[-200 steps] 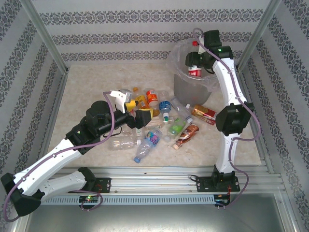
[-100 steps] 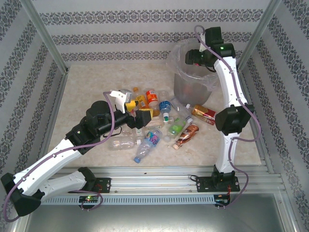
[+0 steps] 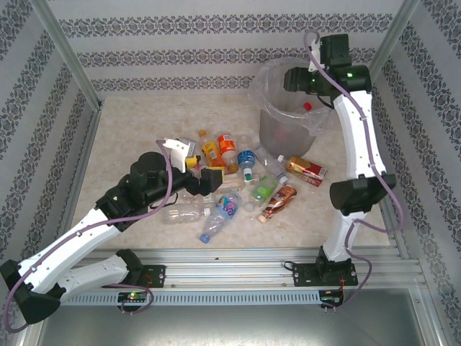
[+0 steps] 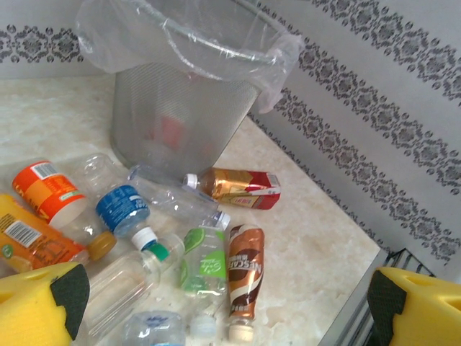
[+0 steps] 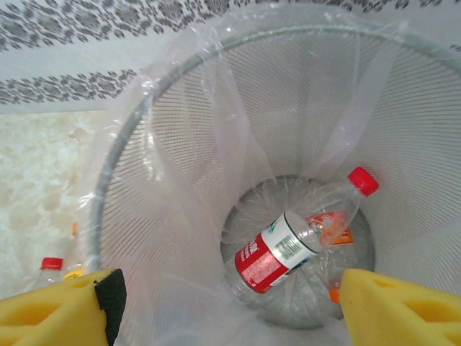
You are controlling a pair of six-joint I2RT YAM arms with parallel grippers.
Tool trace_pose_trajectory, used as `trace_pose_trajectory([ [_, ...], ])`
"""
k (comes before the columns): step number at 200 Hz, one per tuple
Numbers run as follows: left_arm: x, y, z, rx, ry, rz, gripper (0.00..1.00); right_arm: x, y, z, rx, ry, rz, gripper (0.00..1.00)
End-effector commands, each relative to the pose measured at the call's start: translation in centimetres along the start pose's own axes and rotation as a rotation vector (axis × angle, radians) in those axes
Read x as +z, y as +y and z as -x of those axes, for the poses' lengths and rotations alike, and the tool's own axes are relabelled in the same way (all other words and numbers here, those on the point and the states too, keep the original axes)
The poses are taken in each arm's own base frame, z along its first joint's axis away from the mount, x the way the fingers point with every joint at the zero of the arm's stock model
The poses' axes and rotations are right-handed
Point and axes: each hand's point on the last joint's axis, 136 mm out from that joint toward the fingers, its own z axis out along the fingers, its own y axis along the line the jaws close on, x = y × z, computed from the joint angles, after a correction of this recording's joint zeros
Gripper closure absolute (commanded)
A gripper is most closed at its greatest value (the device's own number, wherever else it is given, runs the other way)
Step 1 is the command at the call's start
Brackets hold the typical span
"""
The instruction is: Put the plastic bottles in the bin
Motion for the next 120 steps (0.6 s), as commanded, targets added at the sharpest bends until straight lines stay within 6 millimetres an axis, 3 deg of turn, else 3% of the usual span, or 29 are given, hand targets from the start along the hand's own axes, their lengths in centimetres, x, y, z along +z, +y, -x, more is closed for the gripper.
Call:
trace_pose_trajectory([
  [1,-0.9,0.0,-0.5,0.051,0.045,0.019,0.00,-2.9,-0.1,0.0,-0.015,-0.041,-0.007,0.21],
  [50,-0.8,1.3,-3.9,0.037,0.197,0.072,0.00,-7.7,1.0,-3.1,0.034,-0.080,0.028,0.19],
  [86,-0.2,2.9,-7.3,-0.003,0.346,0.142,0.00,-9.3,1.5,-8.7,0.111,-0.039,0.079,0.18],
  [120,0.8,2.5,-9.5,-0.041,0.436,0.116,0.00,-9.5,1.3,-15.1,0.183,0.033,0.095,0.18],
])
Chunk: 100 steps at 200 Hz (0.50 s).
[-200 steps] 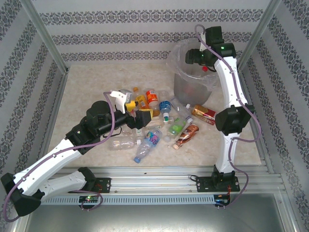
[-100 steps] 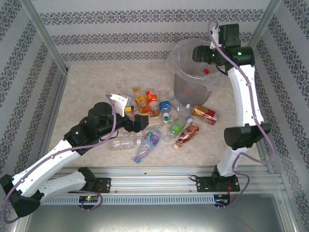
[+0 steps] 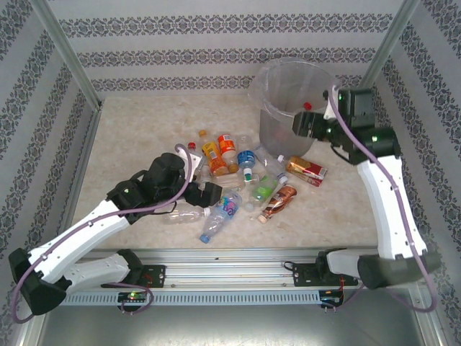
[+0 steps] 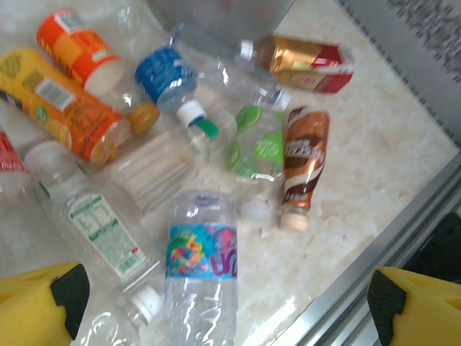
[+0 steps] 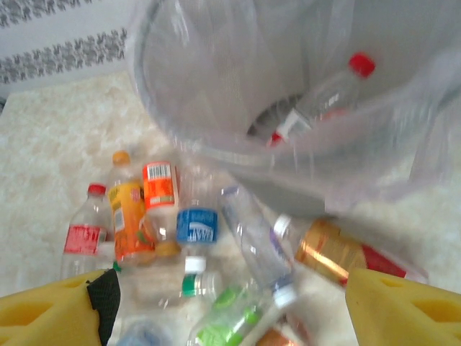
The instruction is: Put the plastic bottles in the bin
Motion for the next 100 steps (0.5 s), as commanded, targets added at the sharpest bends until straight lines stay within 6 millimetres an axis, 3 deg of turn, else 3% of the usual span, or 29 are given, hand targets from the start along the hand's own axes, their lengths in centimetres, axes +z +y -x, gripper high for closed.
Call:
trace_pose_trajectory([
  [1,0.2,-0.8,-1.3,-0.021,0.072,-0.029,0.00,0.1,0.2,-3.1,0.077,0.026,0.034,0.18],
  [48,0.9,-3.3,-0.9,0.000,0.039,-0.178,0.00,0.8,-3.4,-12.1,0.233,0.137,-0.062,0.18],
  [100,1.3,-4.5,-0.4,0.002,0.005,-0.251,0.00,3.6,-5.3,-18.6,0.397,0.223,-0.097,0.18],
])
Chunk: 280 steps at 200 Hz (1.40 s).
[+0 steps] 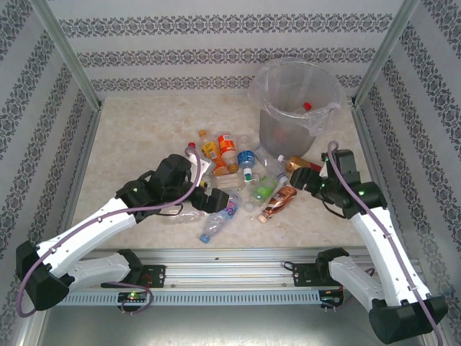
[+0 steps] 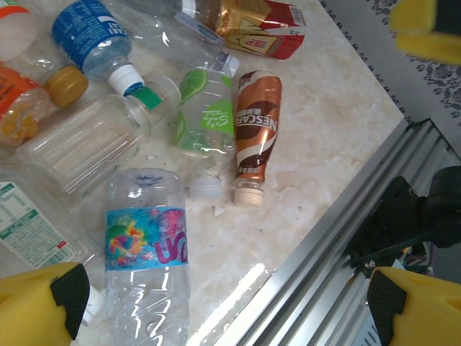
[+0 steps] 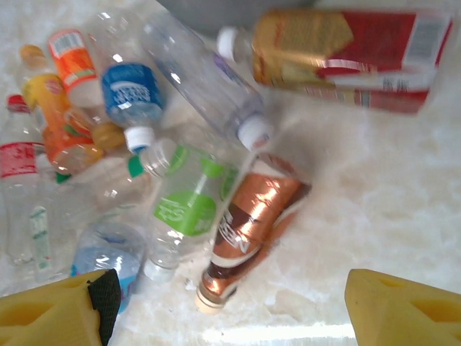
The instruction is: Put the plastic bottles in the bin
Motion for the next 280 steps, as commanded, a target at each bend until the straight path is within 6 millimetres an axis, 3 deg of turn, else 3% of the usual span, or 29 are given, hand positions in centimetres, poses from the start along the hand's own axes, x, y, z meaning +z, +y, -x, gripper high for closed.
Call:
trace_pose_trajectory([
  [1,0.0,-1.8,1.0,0.015,-0.052,-0.083,0.00,1.7,-0.7,-1.1,0.107,0.012,-0.005,0.18],
  [56,0.0,-2.2,2.3,-0.004,-0.138,-0.113,0.00,5.9,-1.0,-3.7,0.164,0.058,0.026,0.18],
  [99,0.1,-2.3,2.5,-0.005,-0.148,-0.118,0.00,8.1,-1.6,-4.4,0.215,0.064,0.029,0.15],
  [131,-0.1,-2.8,2.9,-0.011,-0.169,-0.144,0.00,9.6,-0.9,-4.7,0.214,0.087,0.073,0.13],
  [280,0.0,-3.0,3.2,-0.048,-0.214,-0.176,0.00,13.8,-2.1,-4.8,0.226,0.109,-0.004,0.22],
])
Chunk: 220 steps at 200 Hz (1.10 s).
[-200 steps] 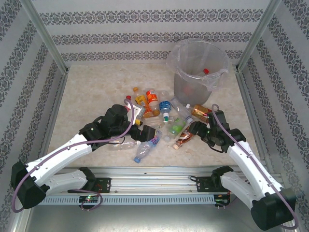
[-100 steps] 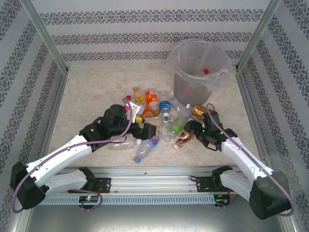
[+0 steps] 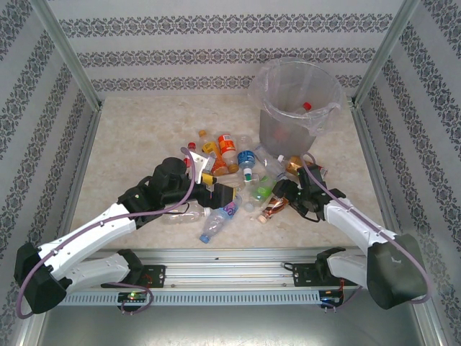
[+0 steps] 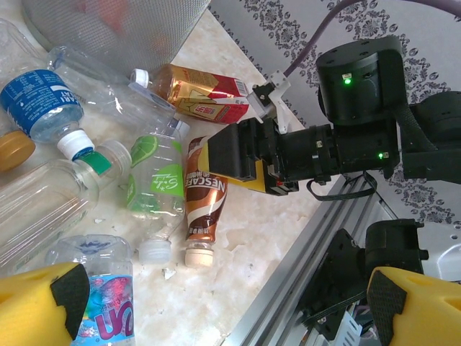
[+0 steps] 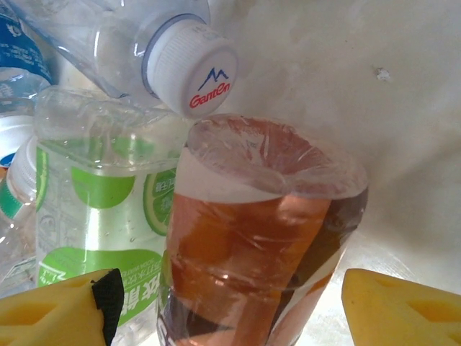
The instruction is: Put the plastic bottles in the bin
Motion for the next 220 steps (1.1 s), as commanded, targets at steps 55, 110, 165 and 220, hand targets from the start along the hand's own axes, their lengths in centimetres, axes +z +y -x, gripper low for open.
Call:
trace_pose_trajectory([
  [55,-0.2,-1.1,0.4,-0.001,-0.028,-0.042,0.00,1.7,-0.1,0.3,0.006,0.012,-0.016,0.28],
  [110,-0.2,-1.1,0.6,-0.001,-0.032,-0.042,0.00,0.8,-0.4,1.0,-0.021,-0.031,-0.031,0.41],
  [165,-0.5,-2.1,1.9,-0.013,-0.082,-0.081,0.00,-2.8,0.8,2.4,-0.152,-0.109,-0.020,0.43],
  [220,-1.3,-4.7,4.2,0.003,-0.169,-0.200,0.00,-8.6,4.9,3.9,-0.298,-0.217,0.072,0.44],
])
